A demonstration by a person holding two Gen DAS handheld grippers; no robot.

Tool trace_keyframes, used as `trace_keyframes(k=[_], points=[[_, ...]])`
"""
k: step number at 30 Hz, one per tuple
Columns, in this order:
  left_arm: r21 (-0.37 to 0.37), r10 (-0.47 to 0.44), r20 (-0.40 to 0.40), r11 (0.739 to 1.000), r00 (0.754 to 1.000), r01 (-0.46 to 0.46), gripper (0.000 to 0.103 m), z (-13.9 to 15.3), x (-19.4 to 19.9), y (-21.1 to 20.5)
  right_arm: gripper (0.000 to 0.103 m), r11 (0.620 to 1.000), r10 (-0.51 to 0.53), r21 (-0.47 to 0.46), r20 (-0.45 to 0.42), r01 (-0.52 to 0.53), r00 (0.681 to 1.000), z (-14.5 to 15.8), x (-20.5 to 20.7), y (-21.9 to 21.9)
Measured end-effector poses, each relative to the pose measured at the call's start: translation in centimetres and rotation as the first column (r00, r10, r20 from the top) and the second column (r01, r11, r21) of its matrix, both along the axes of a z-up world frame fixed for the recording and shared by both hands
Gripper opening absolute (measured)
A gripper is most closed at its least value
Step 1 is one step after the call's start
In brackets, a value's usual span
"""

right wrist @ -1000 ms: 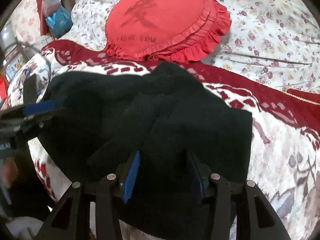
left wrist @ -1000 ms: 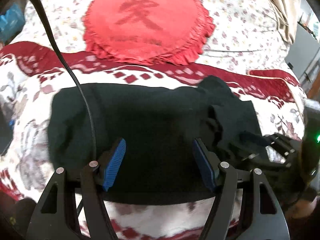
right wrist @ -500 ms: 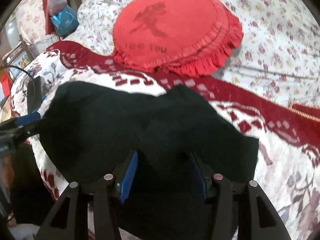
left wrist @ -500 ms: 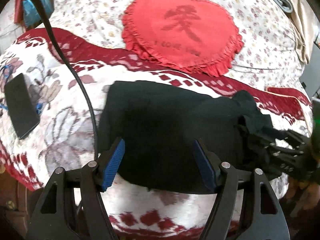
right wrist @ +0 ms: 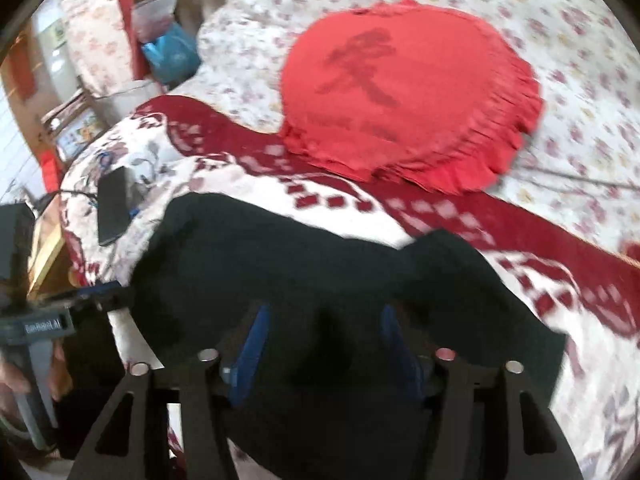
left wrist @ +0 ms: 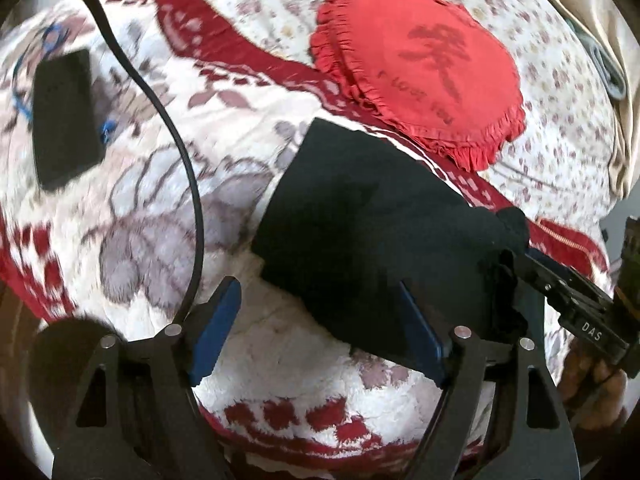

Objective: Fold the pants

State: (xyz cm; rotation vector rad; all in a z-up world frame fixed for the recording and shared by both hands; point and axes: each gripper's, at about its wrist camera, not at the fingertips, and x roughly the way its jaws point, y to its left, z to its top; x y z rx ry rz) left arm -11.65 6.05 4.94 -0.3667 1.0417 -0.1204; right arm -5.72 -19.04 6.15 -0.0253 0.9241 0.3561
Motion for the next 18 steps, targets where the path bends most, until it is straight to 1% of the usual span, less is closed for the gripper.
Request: trace_keyframes(k=[4,5,6,8,10,12,14,16,18], points=[[-0.018,0.041,-0.001,0.999,0.999,-0.041,0.079,-0.2,-0.1,0.6,0.070,0.997,0.067,0.029,0.021,-0.068,0.998,0.5,2.2,2.8],[-0.024,0.049,0.001,0.999,0.999,-0.049,0.079,-0.3,-0.1,0.7,0.074,0.995,0.088,0.038,0.018,-0.089,0.996,0.6,2.8,3.6],[-0.029,0.057,0.000,0.998,0.998,-0.057,0.079,-0.4,-0.1,0.8,0.075,0.993,0.110,0.047,0.017,-0.110,0.994,0.6,3.4,4.5],[-0.040,0.066,-0.003,0.997,0.998,-0.066,0.079,-0.8,-0.1,0.9,0.076,0.989,0.133,0.059,0.014,-0.134,0.991,0.5,4.5,6.0],[-0.043,0.069,-0.012,0.997,0.998,-0.070,0.079,-1.3,0.1,0.9,0.076,0.985,0.166,0.053,-0.001,-0.165,0.986,0.2,5.7,7.8],[-0.049,0.066,-0.024,0.997,0.998,-0.067,0.079,-1.8,0.2,0.8,0.076,0.979,0.201,0.027,-0.010,-0.201,0.980,-0.3,6.8,9.7],[-0.069,0.059,-0.035,0.996,0.998,-0.061,0.079,-2.4,0.4,0.7,0.076,0.974,0.228,0.012,-0.018,-0.228,0.973,-0.7,7.6,11.1],[-0.071,0.066,-0.033,0.995,0.997,-0.068,0.079,-2.7,0.5,0.6,0.076,0.967,0.255,0.004,-0.033,-0.255,0.966,-1.3,8.5,12.3],[-0.074,0.067,-0.024,0.995,0.997,-0.069,0.084,-2.8,0.6,0.4,0.076,0.962,0.272,-0.011,-0.043,-0.272,0.961,-1.9,9.4,13.4]])
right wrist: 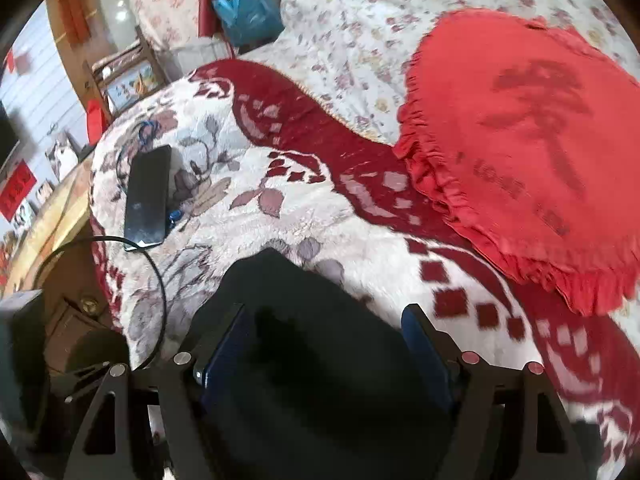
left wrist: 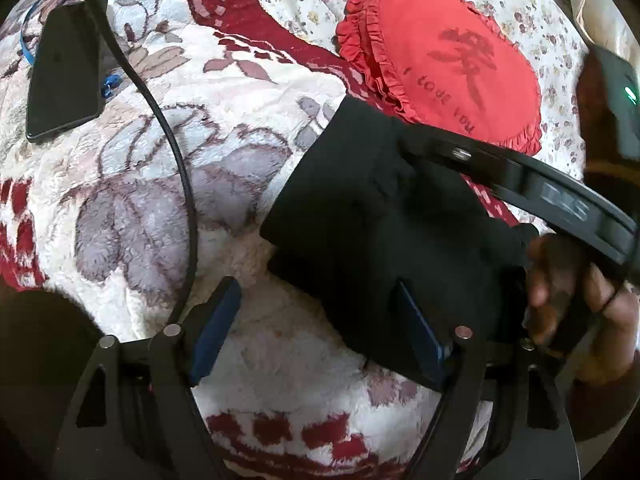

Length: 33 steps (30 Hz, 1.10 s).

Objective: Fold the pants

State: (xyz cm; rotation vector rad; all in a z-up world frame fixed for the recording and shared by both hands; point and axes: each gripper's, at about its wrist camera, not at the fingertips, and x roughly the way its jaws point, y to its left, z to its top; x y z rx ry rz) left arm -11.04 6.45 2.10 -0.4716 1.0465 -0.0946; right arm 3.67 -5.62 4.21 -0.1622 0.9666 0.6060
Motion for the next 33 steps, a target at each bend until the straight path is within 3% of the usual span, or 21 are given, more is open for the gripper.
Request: trace_keyframes(k=[2,5,6,7,9,11,13,15,19,22,24,25,26,27,30,32,33], points=[[-0.006,0.000,0.008,1.000,1.000,0.001,0.091,-0.1,0.2,-0.3,0.076,1.000,0.010,-0.001,-0.014,-0.010,1.000,-0.7,0.9,0.6],[-0.002,0.009,0.028,1.000,1.000,-0.009,0.093,-0.2,0.6,-0.7,0.074,0.999,0.017,0.043,-0.067,-0.014,0.998,-2.3,2.1,1.0],[-0.005,0.010,0.035,1.000,0.999,-0.010,0.093,-0.2,0.6,-0.7,0.057,0.998,0.012,0.063,-0.081,-0.007,0.997,-2.8,2.3,0.9],[-0.026,0.016,0.052,1.000,0.999,-0.015,0.093,-0.2,0.6,-0.6,0.047,0.997,0.015,0.083,-0.091,-0.007,0.996,-3.2,2.4,0.8],[-0.069,0.020,0.088,0.998,0.996,-0.014,0.065,0.3,0.4,-0.2,0.037,0.994,0.009,0.106,-0.091,0.001,0.996,-3.1,2.1,0.5],[-0.060,0.000,0.111,0.998,0.994,0.007,0.033,1.2,0.4,-0.2,0.032,0.991,-0.002,0.131,-0.070,0.011,0.998,-2.0,1.7,-0.3],[-0.073,-0.023,0.169,0.997,0.985,0.036,0.021,2.6,0.0,-0.4,0.029,0.978,-0.028,0.203,-0.054,0.038,0.998,-0.1,1.2,-2.2],[-0.084,-0.065,0.241,0.993,0.968,0.088,0.019,4.6,-0.5,-1.3,0.028,0.960,-0.057,0.273,-0.031,0.063,0.998,2.1,0.5,-4.4],[-0.040,-0.243,0.391,0.959,0.888,0.280,0.019,9.1,-1.9,-5.8,0.028,0.914,-0.137,0.388,0.018,0.119,0.990,5.8,-2.2,-10.2],[0.042,-0.420,0.443,0.892,0.792,0.449,0.019,10.5,-2.9,-11.4,0.029,0.863,-0.243,0.460,0.018,0.208,0.970,7.1,-5.1,-16.5],[0.057,-0.499,0.435,0.846,0.750,0.530,0.019,9.8,-3.1,-14.6,0.033,0.835,-0.371,0.450,0.031,0.318,0.928,7.0,-7.1,-20.5],[0.059,-0.549,0.419,0.811,0.723,0.582,0.019,9.0,-3.1,-16.6,0.040,0.808,-0.461,0.428,0.033,0.405,0.887,6.6,-8.3,-22.9],[0.063,-0.596,0.395,0.777,0.699,0.626,0.019,8.0,-3.1,-18.6,0.060,0.783,-0.519,0.409,0.016,0.469,0.854,6.1,-9.1,-24.7],[0.072,-0.633,0.366,0.750,0.682,0.657,0.019,7.0,-3.3,-20.4,0.069,0.753,-0.564,0.399,-0.018,0.523,0.826,5.4,-10.0,-26.5],[0.085,-0.704,0.316,0.688,0.636,0.720,0.022,5.8,-4.0,-23.2,0.069,0.670,-0.633,0.414,-0.116,0.616,0.766,3.8,-12.7,-30.4],[0.121,-0.736,0.328,0.654,0.592,0.747,0.040,6.6,-5.0,-23.5,0.071,0.645,-0.644,0.434,-0.133,0.629,0.753,3.7,-14.3,-31.4],[0.132,-0.749,0.337,0.638,0.571,0.758,0.044,7.3,-5.5,-23.3,0.076,0.643,-0.640,0.446,-0.134,0.623,0.757,3.7,-14.7,-31.4]])
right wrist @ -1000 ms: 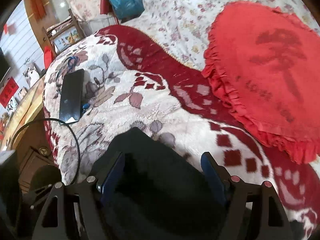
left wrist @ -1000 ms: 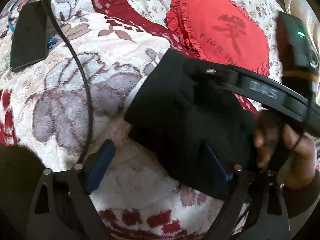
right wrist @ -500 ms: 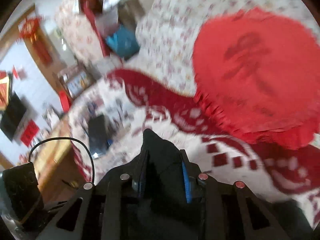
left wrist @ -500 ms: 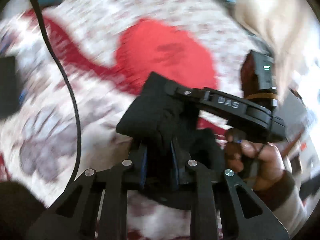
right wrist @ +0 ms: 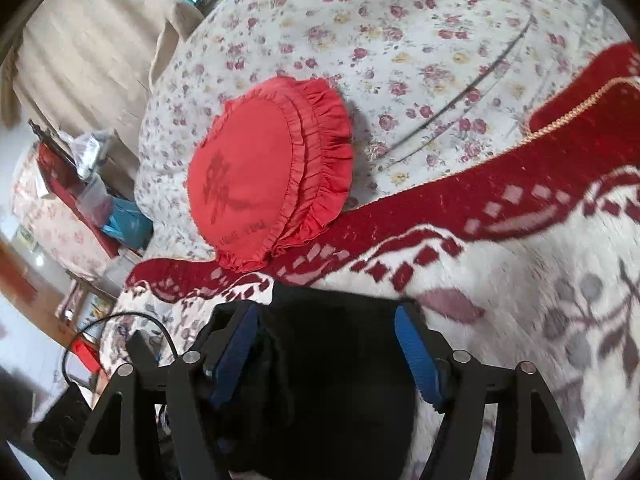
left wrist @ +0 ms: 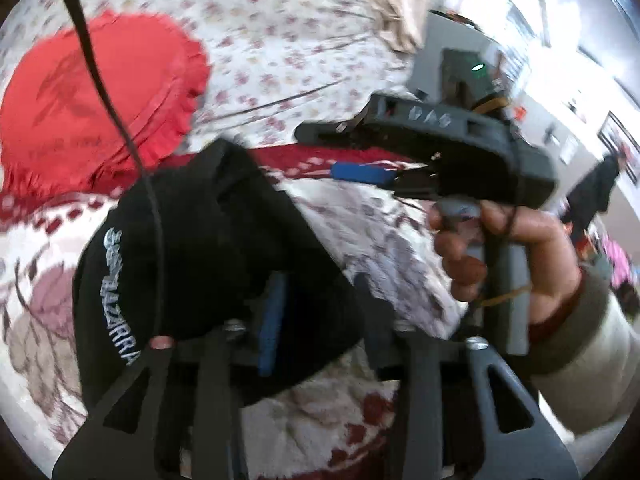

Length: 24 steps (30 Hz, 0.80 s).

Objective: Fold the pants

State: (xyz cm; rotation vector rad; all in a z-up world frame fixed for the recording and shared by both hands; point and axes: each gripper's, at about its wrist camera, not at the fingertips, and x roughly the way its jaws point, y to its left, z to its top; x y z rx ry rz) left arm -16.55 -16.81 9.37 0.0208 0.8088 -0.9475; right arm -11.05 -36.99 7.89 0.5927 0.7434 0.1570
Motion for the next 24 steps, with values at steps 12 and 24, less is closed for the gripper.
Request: trace_keyframes(k=[12,24], points=[[0.029,0.148,0.042,0.988,0.988,-0.149,0.068,4.2,1.0,9.9,0.089,0.997,0.078,-0.005,0.017,-0.078,0.997,0.5,-1.4,4.9],[0.026,0.227,-0.020,0.974,0.974,-0.227,0.068,2.1,1.9,12.7,0.080,0.965,0.242,0.129,-0.091,-0.230,0.966,-1.8,0.0,9.8]])
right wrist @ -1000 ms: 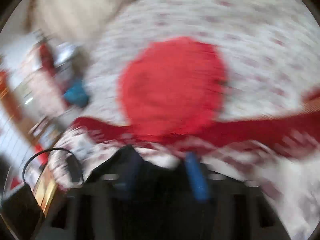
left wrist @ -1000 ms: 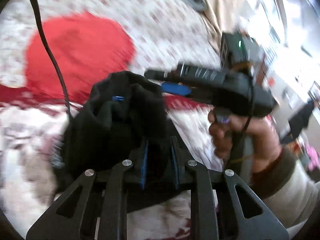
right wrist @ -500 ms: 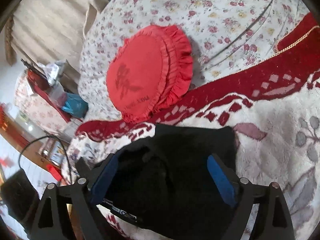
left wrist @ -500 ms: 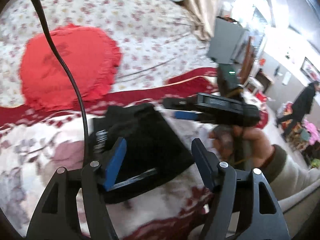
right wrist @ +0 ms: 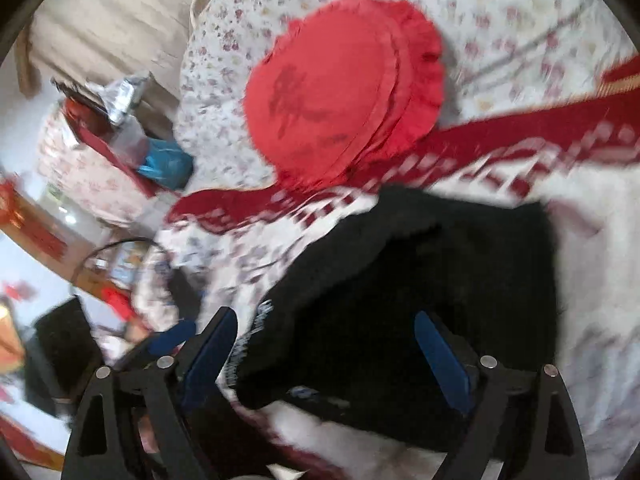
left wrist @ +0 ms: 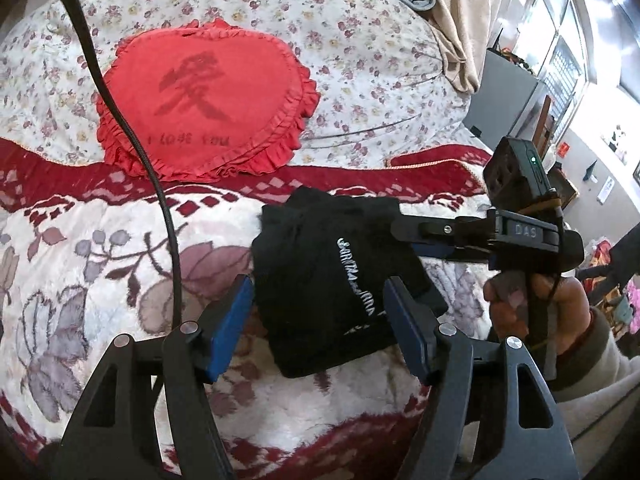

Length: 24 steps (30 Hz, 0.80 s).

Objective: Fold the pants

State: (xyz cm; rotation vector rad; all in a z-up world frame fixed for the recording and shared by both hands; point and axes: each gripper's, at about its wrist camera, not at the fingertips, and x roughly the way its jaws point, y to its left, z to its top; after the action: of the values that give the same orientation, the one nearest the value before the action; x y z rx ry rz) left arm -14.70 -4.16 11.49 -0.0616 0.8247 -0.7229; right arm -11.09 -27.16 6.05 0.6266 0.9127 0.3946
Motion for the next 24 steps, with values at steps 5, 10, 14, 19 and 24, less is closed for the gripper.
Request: trace_keyframes(k=[5,10,14,19,24], points=[[0.002,0.006,-0.013,1.000,1.000,-0.006,0.068,-0.4,0.6,-1.2,0.008,0.990,0.032,-0.142,0.067,-0.022,0.997,0.2,0.5,1.1],[0.007,-0.024,-0.011,1.000,1.000,0.024,0.068,-1.1,1.1,-3.5,0.008,0.941,0.001,-0.338,0.045,0.014,0.999,0.8,-0.9,-1.6],[0.081,-0.019,-0.071,0.996,0.997,0.025,0.068,-4.1,2.4,-6.3,0.029,0.926,-0.054,-0.376,-0.044,0.034,0.998,-2.2,-1.5,-2.8],[0.127,-0.021,-0.113,0.991,0.993,0.035,0.068,-6.3,2.9,-7.6,0.071,0.954,-0.147,-0.258,0.054,0.156,0.988,-1.0,-2.8,-5.7],[0.096,0.000,-0.149,0.995,0.989,0.014,0.072,-7.0,3.2,-7.1,0.072,0.969,-0.105,-0.224,0.002,0.103,0.994,-3.6,0.9,-4.8]])
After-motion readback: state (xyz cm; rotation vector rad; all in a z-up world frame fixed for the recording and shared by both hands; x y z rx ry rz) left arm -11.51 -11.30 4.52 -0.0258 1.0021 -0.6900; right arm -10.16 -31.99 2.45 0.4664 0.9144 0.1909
